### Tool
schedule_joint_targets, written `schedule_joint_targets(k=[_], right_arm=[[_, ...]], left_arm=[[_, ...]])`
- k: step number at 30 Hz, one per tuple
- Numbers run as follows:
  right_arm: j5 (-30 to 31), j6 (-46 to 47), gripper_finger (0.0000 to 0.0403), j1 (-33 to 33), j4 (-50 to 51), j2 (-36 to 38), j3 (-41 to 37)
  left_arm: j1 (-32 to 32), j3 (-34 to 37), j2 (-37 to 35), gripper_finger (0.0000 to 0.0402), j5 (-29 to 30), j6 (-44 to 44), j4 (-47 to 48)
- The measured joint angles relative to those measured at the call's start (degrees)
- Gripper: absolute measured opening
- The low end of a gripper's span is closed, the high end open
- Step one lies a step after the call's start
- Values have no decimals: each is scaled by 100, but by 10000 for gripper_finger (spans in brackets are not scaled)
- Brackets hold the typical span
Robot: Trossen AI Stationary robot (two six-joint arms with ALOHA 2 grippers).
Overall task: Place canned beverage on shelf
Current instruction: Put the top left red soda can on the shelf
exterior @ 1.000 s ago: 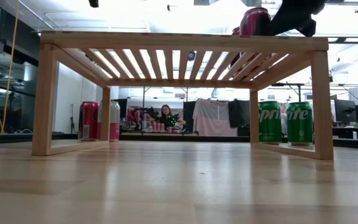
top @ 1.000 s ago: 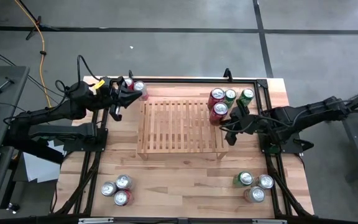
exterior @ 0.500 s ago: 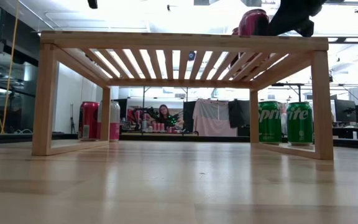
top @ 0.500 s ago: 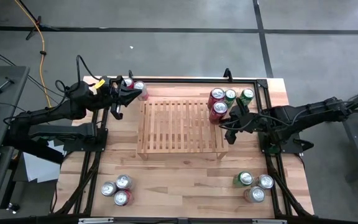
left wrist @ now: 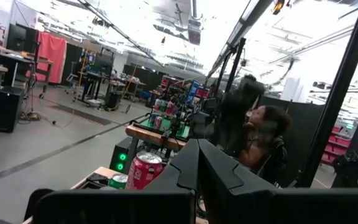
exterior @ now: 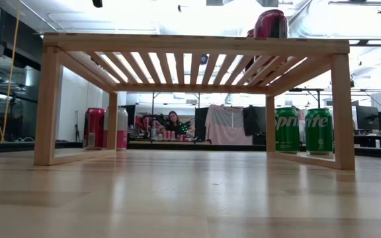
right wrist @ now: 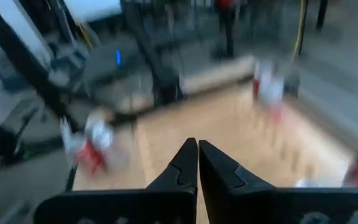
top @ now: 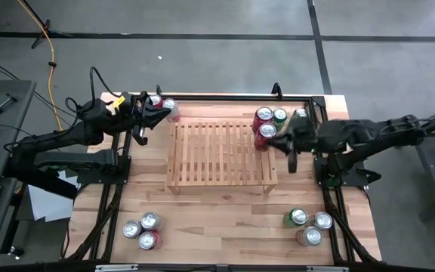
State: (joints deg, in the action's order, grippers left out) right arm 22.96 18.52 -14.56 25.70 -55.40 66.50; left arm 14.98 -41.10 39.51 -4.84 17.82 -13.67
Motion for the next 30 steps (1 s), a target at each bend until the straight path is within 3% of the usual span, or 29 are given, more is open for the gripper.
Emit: schedule_joint_targets(k=[4,7,14,19,24,30], right_arm=[[461,-1145,0,167,-575,-4,262],[472,-1470,0,460,-715,-4,297],[-829,-1238,0,1197,-637,-108,297],[-959,-1147,0,1403,-624,-131,297],[-966,-1092,0,1479,-628,-133,297],[-989,-949,0,1497,-521,-133,297]], left_arm=[[0,0,1,6,0,-180,3],[0,0,2,13,0,-413,7],[-2,0,2,30,79,-1168,61],[-2,-8,2,55,404,-1213,139],[8,-587,285,114,1280,-1509,1347],[642,-2149,1344,225,2125,-1376,3878]])
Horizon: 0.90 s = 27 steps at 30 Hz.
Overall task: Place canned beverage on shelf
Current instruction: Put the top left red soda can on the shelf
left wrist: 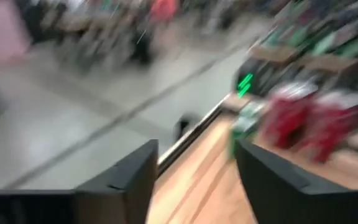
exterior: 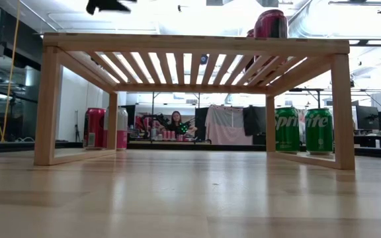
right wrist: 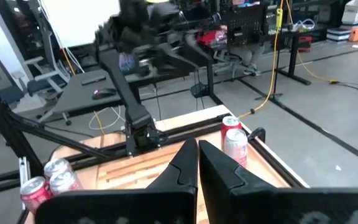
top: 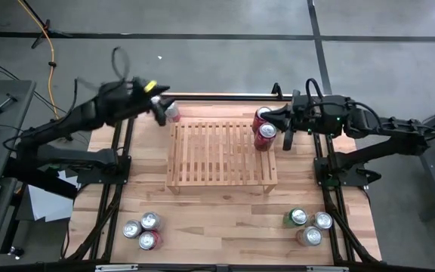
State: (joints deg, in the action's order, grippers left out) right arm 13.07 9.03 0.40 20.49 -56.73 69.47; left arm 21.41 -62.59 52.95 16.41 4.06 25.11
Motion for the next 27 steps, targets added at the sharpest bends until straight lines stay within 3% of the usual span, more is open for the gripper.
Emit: schedule_joint_targets(k=[7,13,22,27], right_arm=[[-5,164,0,0,379,0,0],[-4,149,0,0,540,0,0],[-3,149,0,0,827,0,0],[-3,147,0,0,915,0,0]], left_arm=[[1476,-1537,1728,320,209,555,2740],[2544,-2308,3085,338,172,1069,4323],[3349,-2378,3928,339,-1072,1434,4524],[3599,-2378,4125,336,-1152,1599,4550]])
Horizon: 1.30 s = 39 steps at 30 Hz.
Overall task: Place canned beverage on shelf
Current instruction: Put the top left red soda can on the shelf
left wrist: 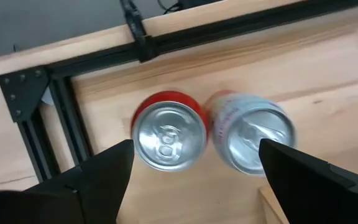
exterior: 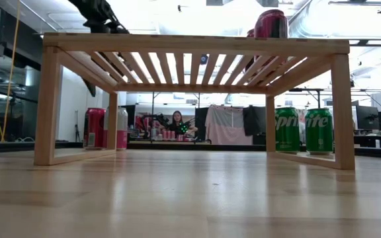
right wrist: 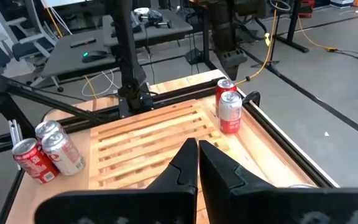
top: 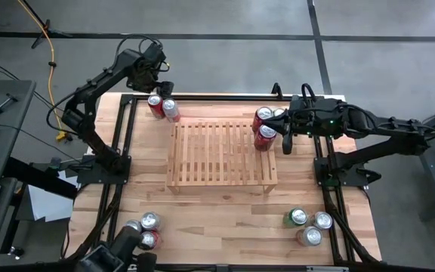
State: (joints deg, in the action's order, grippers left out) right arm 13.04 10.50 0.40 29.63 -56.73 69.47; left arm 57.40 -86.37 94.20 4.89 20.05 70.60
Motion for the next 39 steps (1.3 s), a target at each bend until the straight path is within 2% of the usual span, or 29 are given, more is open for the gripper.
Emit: schedule_joint_targets(k=[12,17,25,39], right_arm=[[0,0,0,0,144,0,0],[0,0,0,0,144,0,0],[0,105,0,0,144,0,0],[2,149,0,0,144,0,0]], left_arm=[[233,2,226,335,-290,42,163],[222,2,25,335,-618,-127,114],[350,2,-399,335,-557,-120,22],[370,2,-243,335,-612,-118,25]])
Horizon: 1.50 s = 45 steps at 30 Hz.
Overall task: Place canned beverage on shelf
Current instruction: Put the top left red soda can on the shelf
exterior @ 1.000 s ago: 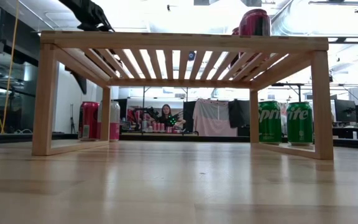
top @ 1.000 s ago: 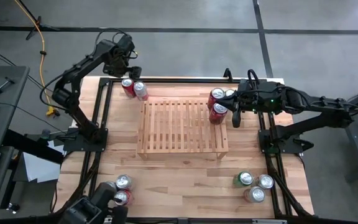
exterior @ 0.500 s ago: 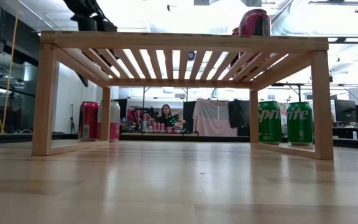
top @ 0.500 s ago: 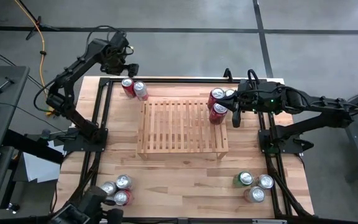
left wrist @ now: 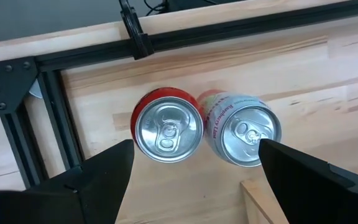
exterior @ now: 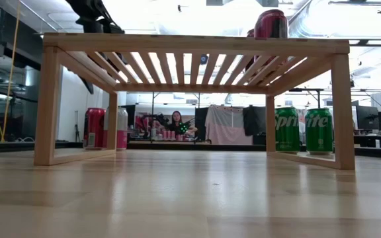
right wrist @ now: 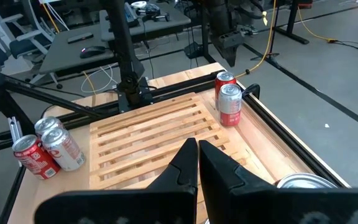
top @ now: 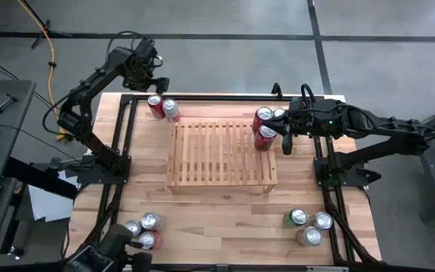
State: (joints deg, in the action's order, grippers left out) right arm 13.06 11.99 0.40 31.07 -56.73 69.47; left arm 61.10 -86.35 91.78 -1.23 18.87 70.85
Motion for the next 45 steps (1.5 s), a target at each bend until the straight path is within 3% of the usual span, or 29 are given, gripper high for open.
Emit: schedule_joint_targets(k=[5,14,21,37,45], right_arm=[[0,0,0,0,0,0,0],[0,-1,0,0,0,0,0],[2,0,0,0,0,0,0],[2,127,0,0,0,0,0],[1,127,0,-2,0,0,0]], left_arm=[[0,143,125,335,210,31,-36],[-1,1074,161,335,283,191,-562],[-77,1141,161,335,66,155,-1196],[-35,1141,283,334,239,101,-1449],[-35,1141,283,294,331,50,-1394]])
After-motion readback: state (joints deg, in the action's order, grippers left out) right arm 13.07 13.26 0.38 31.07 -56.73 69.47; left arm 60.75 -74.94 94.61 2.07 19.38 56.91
